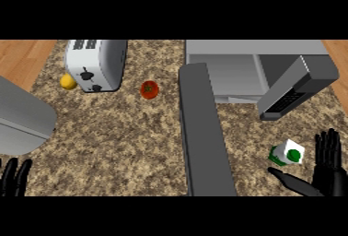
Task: Pick up the milk, place it into the microwave and close the microwave
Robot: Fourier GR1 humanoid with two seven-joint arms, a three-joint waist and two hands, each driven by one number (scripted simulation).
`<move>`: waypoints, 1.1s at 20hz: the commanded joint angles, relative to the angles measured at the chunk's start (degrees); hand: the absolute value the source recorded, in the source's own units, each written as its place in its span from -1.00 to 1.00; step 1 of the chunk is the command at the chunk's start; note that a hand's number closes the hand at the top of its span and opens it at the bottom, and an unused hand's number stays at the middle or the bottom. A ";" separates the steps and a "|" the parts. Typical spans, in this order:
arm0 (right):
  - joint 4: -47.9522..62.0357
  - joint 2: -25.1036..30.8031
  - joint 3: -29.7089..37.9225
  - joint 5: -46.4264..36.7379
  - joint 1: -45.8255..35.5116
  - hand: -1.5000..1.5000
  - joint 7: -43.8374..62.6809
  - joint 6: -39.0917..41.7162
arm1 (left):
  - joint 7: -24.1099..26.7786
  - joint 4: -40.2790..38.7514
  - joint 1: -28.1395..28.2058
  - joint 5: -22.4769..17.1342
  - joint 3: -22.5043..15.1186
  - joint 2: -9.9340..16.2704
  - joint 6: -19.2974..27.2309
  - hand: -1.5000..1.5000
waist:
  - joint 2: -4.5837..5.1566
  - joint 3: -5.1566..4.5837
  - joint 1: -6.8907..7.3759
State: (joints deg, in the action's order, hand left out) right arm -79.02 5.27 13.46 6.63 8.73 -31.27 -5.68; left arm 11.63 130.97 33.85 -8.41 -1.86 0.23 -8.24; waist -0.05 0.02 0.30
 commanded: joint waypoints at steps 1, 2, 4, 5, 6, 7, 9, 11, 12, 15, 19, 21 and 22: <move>0.38 1.29 0.46 -0.16 1.92 -1.00 -2.56 2.26 | -0.96 0.94 -0.55 4.90 -6.56 -0.22 5.08 -1.00 | -0.01 -0.01 -0.20; 4.95 -0.81 -0.62 -1.99 -1.33 -1.00 -5.24 -0.04 | -2.70 0.85 -1.79 -4.10 2.97 2.39 -1.40 -1.00 | 0.01 -0.01 -0.03; 7.40 0.31 0.62 -1.40 -3.89 -1.00 -4.77 -0.07 | -3.26 1.81 -1.38 -1.95 1.26 0.90 -0.06 -1.00 | 0.01 -0.01 0.01; 9.34 1.43 1.75 -0.83 -5.47 -1.00 -4.45 0.20 | 2.70 -0.13 3.87 -3.41 2.24 1.29 -3.83 -1.00 | -0.02 -0.02 0.27; 10.67 -2.54 -0.49 -2.11 -2.08 -1.00 -10.58 0.03 | -3.77 0.74 -2.23 -1.24 1.18 0.55 0.50 -1.00 | 0.04 0.00 -0.09; 7.03 0.79 0.91 -1.22 -3.22 -1.00 -3.72 -0.22 | 3.46 -0.44 3.64 1.08 -1.75 -0.19 -0.94 -1.00 | -0.04 -0.02 0.08; 18.02 2.09 4.32 0.30 -7.92 -1.00 -8.97 0.89 | 2.66 2.54 5.47 -0.91 0.70 0.23 -3.06 -1.00 | 0.00 0.02 0.45; 20.60 1.30 3.80 -1.96 -9.93 -1.00 -10.38 -2.67 | 0.78 -1.03 -1.56 0.46 0.90 -0.19 -0.01 -1.00 | 0.06 0.01 0.08; 23.38 3.64 5.61 -1.86 -11.73 -1.00 -10.04 -2.95 | -0.80 -1.97 -3.52 0.09 1.01 -0.20 0.98 -1.00 | 0.13 0.02 0.06; 28.52 0.25 5.25 -4.40 -11.37 -1.00 -14.10 -8.62 | 0.01 -0.07 0.59 -1.32 2.06 0.35 -1.66 -1.00 | 0.11 0.03 0.33; 40.41 5.90 10.42 -1.27 -15.18 -1.00 -20.65 -4.49 | -2.99 0.97 -0.83 -2.15 1.38 -0.10 -1.12 -1.00 | 0.14 0.06 0.28; 42.13 7.75 10.60 -1.26 -15.24 -1.00 -20.59 -3.89 | -4.05 1.88 -1.80 -1.93 2.67 0.92 -0.96 -1.00 | 0.09 0.03 0.16; 46.35 7.76 10.62 -0.91 -15.86 -1.00 -23.07 -1.23 | -3.20 1.50 -1.81 -2.06 2.10 0.27 -1.22 -1.00 | 0.11 0.05 0.25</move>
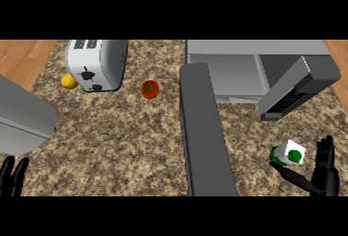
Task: Pick up the milk, place it into the microwave and close the microwave
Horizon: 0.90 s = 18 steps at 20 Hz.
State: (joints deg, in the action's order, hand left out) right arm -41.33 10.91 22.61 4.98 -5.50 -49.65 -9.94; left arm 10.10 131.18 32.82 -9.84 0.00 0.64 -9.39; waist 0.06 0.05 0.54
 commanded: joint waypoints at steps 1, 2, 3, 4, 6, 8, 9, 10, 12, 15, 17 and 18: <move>7.67 2.41 1.54 2.21 -3.76 -1.00 -2.67 5.06 | 3.08 -3.29 0.70 -1.24 2.95 0.44 -2.26 -1.00 | -0.03 -0.01 0.10; 6.20 5.28 0.93 2.86 -0.56 -1.00 -1.70 12.33 | 1.02 -0.52 1.58 0.09 0.19 -0.60 -0.98 -1.00 | -0.06 0.01 -0.02; 7.77 3.22 -0.49 2.56 -1.36 -1.00 -3.65 15.20 | 1.07 -1.43 -0.88 1.32 -0.25 -0.61 0.78 -1.00 | 0.05 0.07 0.01; 7.64 3.26 -2.27 2.26 -0.22 -1.00 -4.71 20.87 | 0.97 -1.26 0.79 -0.65 -0.15 -0.46 -1.08 -1.00 | 0.02 0.12 0.27; 7.58 5.25 -3.91 2.01 -2.83 -1.00 -2.13 26.26 | 1.15 -0.38 1.84 -1.77 1.42 0.57 -1.85 -1.00 | -0.09 0.05 0.67; 9.21 3.04 -5.54 1.06 -2.82 -1.00 -6.69 28.83 | 0.16 -0.57 0.96 -2.30 1.44 0.37 -1.50 -1.00 | 0.01 0.09 0.58; 12.09 2.99 -5.10 0.90 -2.95 -1.00 -10.64 29.98 | -0.34 -0.83 -0.21 -0.25 -0.44 -0.57 -0.52 -1.00 | 0.15 0.16 0.43; 8.99 4.73 -3.88 3.13 -3.70 1.00 -8.57 31.94 | 2.37 -0.98 2.79 -0.73 0.15 -0.53 -2.22 -1.00 | -0.11 0.03 0.34; 8.85 2.62 -4.91 1.12 -2.72 1.00 -11.64 25.46 | 1.68 0.63 3.24 -0.61 0.42 -0.60 -2.26 -1.00 | -0.11 -0.01 0.05; 5.14 2.06 -2.84 -0.03 -5.19 1.00 -10.98 11.41 | 1.26 -4.13 -1.69 -0.44 0.98 -0.61 0.19 -1.00 | -0.03 -0.07 -0.48; 6.63 1.75 -0.79 0.50 -6.46 1.00 -12.00 7.70 | 3.59 -3.62 2.58 -0.64 0.61 -0.42 -3.44 -1.00 | -0.07 -0.03 0.27; 4.84 -0.82 -1.23 1.16 -7.37 1.00 -10.43 6.53 | 3.04 -1.42 2.14 -0.02 -1.51 -0.61 -0.06 -1.00 | -0.13 -0.04 0.03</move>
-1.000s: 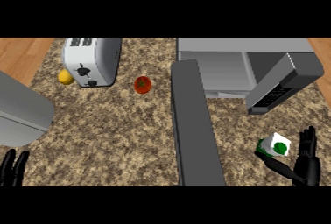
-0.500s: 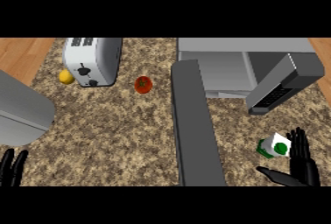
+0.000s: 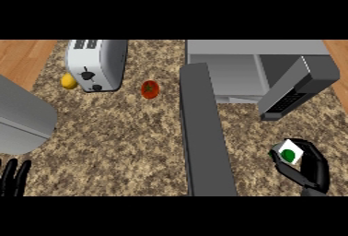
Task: Pick up the milk, place it into the microwave and close the microwave
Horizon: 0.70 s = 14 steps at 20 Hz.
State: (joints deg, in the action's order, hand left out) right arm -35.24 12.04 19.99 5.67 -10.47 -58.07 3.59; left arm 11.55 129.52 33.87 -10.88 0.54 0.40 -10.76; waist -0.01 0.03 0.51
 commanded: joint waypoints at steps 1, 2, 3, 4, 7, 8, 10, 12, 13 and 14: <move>-1.09 -3.52 1.14 1.78 -2.18 1.00 -2.33 -4.16 | 1.20 -0.92 1.29 -2.62 1.97 0.41 -2.11 -1.00 | -0.05 -0.03 -0.01; 0.30 -2.46 1.22 2.03 -3.51 1.00 -3.11 -2.11 | -2.25 -1.72 -4.39 0.93 -0.45 -0.37 2.38 -1.00 | 0.06 0.00 -0.25; -8.97 -4.75 -1.73 1.16 4.17 1.00 -2.26 -1.68 | 0.05 0.64 1.94 -4.27 4.57 1.99 -2.69 -1.00 | -0.23 -0.10 -0.48; -7.71 -3.95 -0.38 2.23 1.36 1.00 -2.13 -1.88 | -6.82 2.79 -4.92 0.10 -0.88 -0.36 3.03 -1.00 | -0.06 -0.03 -0.72; -5.27 -1.74 -2.98 0.19 -1.76 1.00 -1.72 1.95 | -0.19 -1.67 -1.23 -1.74 1.36 -0.09 -1.86 -1.00 | 0.00 -0.02 0.04; -8.19 -0.57 -4.16 0.61 -1.64 1.00 1.43 5.19 | -0.47 0.06 0.01 -1.39 1.81 0.70 -2.20 -1.00 | -0.09 -0.04 0.02; -9.08 1.59 -6.40 -0.26 -2.37 1.00 3.21 9.56 | -0.40 -0.69 -0.17 -1.57 1.01 -0.21 -1.90 -1.00 | -0.08 -0.04 0.03; -10.86 -0.46 -8.70 -1.75 -1.82 1.00 1.75 8.88 | 2.15 -1.28 1.33 0.58 -1.35 -0.36 -0.69 -1.00 | -0.14 -0.05 -0.06; -6.93 1.63 -7.73 -1.09 -4.75 1.00 1.20 11.36 | -4.11 2.69 -0.49 -3.80 2.63 1.20 -1.05 -1.00 | 0.05 0.02 0.17; -9.41 0.87 -8.89 -1.08 -3.96 1.00 3.42 11.44 | 2.95 -0.18 2.62 0.32 -0.96 -0.36 -1.89 -1.00 | -0.11 -0.04 0.17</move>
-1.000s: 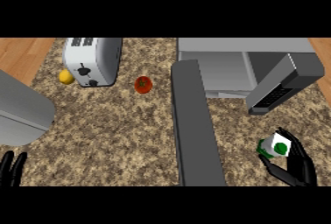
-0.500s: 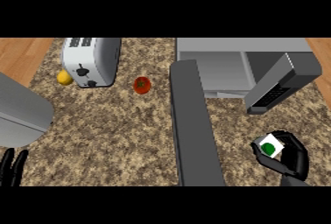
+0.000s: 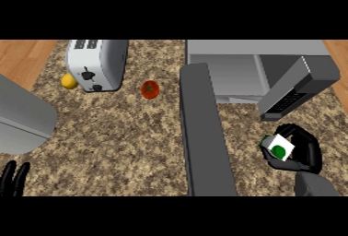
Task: Pick up the milk, place it into the microwave and close the microwave
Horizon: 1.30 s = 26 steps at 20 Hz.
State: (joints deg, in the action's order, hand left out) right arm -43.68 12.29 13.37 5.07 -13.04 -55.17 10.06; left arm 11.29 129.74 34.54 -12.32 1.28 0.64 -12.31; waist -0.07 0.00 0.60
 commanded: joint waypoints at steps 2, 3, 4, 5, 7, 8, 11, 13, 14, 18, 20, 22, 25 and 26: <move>-4.05 -0.04 -3.18 1.31 -1.22 1.00 3.14 7.70 | 2.08 -0.83 2.88 -1.34 0.70 -0.61 -1.18 -1.00 | -0.10 -0.03 -0.11; -5.51 -0.83 -4.35 1.03 -1.06 1.00 4.04 7.60 | 2.10 -5.05 -1.31 -1.04 3.20 0.86 -1.44 -1.00 | -0.04 -0.05 -0.49; -7.50 -0.74 -5.15 0.90 2.04 1.00 4.24 8.09 | -1.69 0.64 -1.73 -0.95 1.49 -0.25 0.79 -1.00 | -0.05 -0.02 -0.62; -14.41 -0.05 -4.86 3.69 3.35 1.00 9.19 9.53 | 1.15 -1.70 1.19 -3.51 3.00 0.19 -1.96 -1.00 | -0.28 -0.10 -0.88; -19.06 -1.70 -6.40 3.17 5.23 1.00 10.04 7.34 | -3.33 2.98 0.96 -5.37 3.75 1.15 -1.42 -1.00 | -0.16 -0.05 -0.75; -22.04 -3.48 -8.07 1.17 5.39 1.00 11.21 3.50 | -1.58 0.56 0.33 -2.70 2.12 -0.51 -0.92 -1.00 | -0.14 -0.05 -0.70; -22.66 -2.53 -7.32 0.95 1.95 1.00 14.87 1.73 | -1.89 -2.76 -5.51 -3.10 4.70 0.55 -0.47 -1.00 | 0.01 -0.02 -0.61; -26.47 -4.34 -9.71 -3.02 0.76 1.00 19.41 -4.76 | 2.45 -2.15 2.91 -1.98 2.22 -0.60 -2.22 -1.00 | -0.11 -0.05 -0.24; -25.74 -6.02 -10.36 -4.24 -2.09 1.00 20.97 -7.50 | -0.59 -1.35 0.30 -3.93 4.61 0.23 -1.73 -1.00 | -0.02 -0.04 -0.21; -23.00 -6.22 -10.12 -5.37 -6.61 1.00 25.90 -9.41 | -0.19 -1.20 -1.20 -0.89 0.34 -0.61 0.95 -1.00 | 0.07 0.00 -0.18; -20.91 -5.96 -9.96 -6.62 -11.14 1.00 28.75 -11.00 | 2.00 -6.10 -2.46 -5.46 8.07 1.48 -3.68 -1.00 | 0.10 -0.03 0.08; -14.45 -4.05 -8.22 -6.44 -13.96 1.00 26.34 -8.93 | -1.12 -2.64 -1.98 -2.04 4.14 -0.58 -1.75 -1.00 | 0.15 0.01 0.09; -3.25 -5.16 -6.41 -7.69 -22.26 1.00 23.10 -11.73 | 4.01 -8.54 -1.60 -1.89 6.25 0.18 -5.21 -1.00 | 0.41 0.01 0.97; -2.10 -6.47 -6.21 -7.48 -23.21 1.00 23.97 -13.01 | -0.48 -5.72 -4.50 -6.62 9.90 2.40 -4.00 -1.00 | 0.33 0.02 0.58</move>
State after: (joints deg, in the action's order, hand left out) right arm -54.41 6.61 5.46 -1.99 -29.22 -30.83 -1.06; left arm 11.74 125.77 33.02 -16.46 7.87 1.39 -15.81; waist 0.14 0.01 1.01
